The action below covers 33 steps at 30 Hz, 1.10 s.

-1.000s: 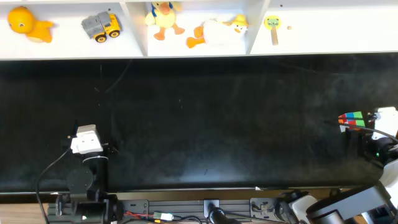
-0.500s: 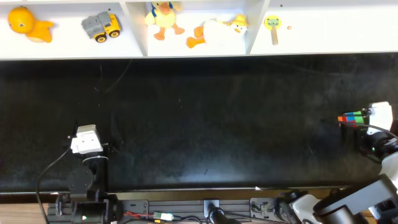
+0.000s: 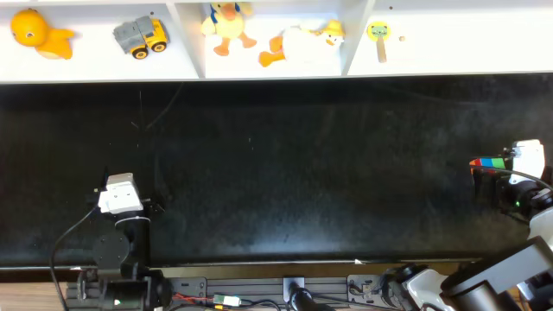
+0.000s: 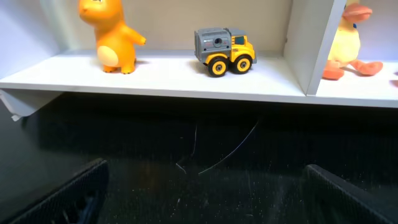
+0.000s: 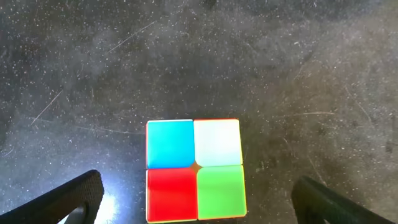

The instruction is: Store Toys

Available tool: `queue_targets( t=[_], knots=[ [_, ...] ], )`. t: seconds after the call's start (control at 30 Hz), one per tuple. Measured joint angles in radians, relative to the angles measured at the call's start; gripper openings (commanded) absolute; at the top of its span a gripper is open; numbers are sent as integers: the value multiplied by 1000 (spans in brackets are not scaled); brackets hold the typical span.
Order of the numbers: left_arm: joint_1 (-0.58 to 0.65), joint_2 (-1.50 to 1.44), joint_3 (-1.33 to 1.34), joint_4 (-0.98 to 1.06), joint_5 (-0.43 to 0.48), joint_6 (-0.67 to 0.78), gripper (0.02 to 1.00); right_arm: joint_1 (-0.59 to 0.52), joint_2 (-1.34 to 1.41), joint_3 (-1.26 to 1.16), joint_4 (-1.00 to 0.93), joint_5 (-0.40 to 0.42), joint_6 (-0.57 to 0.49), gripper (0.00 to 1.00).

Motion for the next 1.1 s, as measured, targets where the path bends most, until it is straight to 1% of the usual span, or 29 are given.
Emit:
queue_targets(
  t=[0.23,0.47,0.63,0.87,1.1],
  knots=[
    [0,0,0,0,0,0,998,0,16,0,-8,1,2,980],
    [0,0,0,0,0,0,998,26,55,0,-7,27,4,969],
    [0,0,0,0,0,0,998,52,60,0,-6,35,13,882],
    [0,0,0,0,0,0,998,57,60,0,-5,60,24,752],
    [0,0,0,0,0,0,998,57,60,0,11,86,50,682]
  ],
)
